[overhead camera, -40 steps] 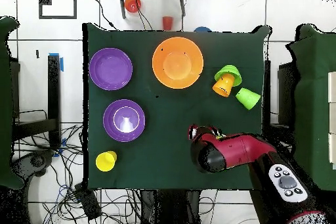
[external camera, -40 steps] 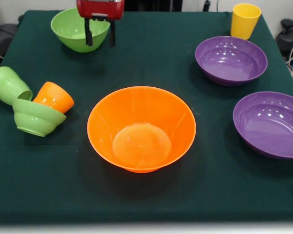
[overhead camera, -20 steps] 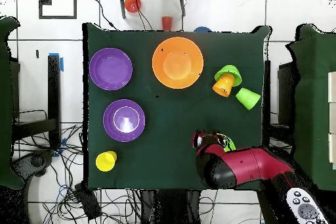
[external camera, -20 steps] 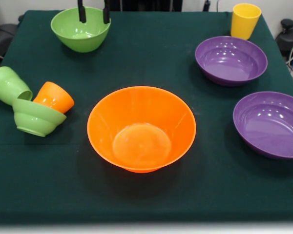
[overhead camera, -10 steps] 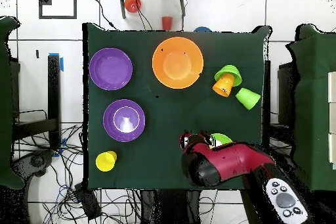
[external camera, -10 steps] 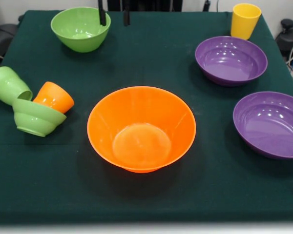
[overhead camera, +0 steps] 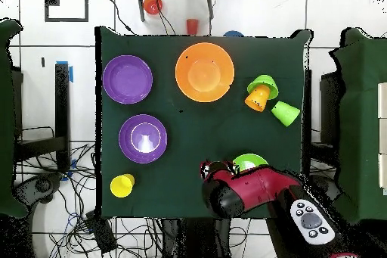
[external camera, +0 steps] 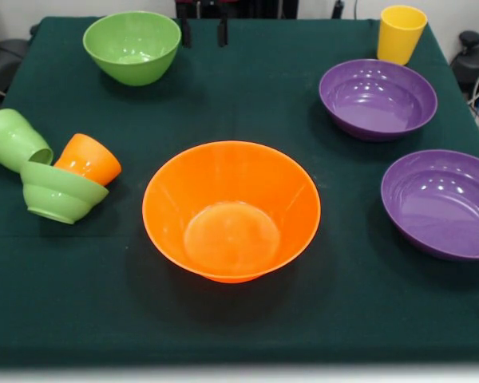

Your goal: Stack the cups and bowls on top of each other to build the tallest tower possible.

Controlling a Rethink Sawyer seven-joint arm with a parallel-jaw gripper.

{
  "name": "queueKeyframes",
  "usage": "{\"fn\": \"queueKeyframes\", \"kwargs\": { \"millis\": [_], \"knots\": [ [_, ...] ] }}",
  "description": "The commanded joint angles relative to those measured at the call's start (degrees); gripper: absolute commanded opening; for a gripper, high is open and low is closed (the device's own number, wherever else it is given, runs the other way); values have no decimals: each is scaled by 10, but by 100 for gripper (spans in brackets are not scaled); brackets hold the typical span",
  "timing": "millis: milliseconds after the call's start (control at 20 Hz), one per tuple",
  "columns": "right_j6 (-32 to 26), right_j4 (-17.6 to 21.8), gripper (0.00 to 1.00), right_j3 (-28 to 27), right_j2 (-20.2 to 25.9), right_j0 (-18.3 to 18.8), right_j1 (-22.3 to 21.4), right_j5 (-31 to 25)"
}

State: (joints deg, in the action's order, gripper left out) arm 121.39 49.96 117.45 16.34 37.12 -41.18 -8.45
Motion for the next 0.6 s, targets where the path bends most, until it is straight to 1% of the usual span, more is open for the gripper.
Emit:
{"fn": "queueKeyframes", "kwargs": {
  "millis": [50,200,250,300,350,600],
  "knots": [
    [15,56,100,-57,-29,-8,75,43],
    [6,54,100,-59,-23,2,80,45],
    [-6,46,100,-52,-4,16,69,31],
    [-12,43,100,-48,3,22,64,26],
    [-14,47,100,-35,4,29,57,29],
    [-36,34,100,0,30,55,19,2]
  ]
}}
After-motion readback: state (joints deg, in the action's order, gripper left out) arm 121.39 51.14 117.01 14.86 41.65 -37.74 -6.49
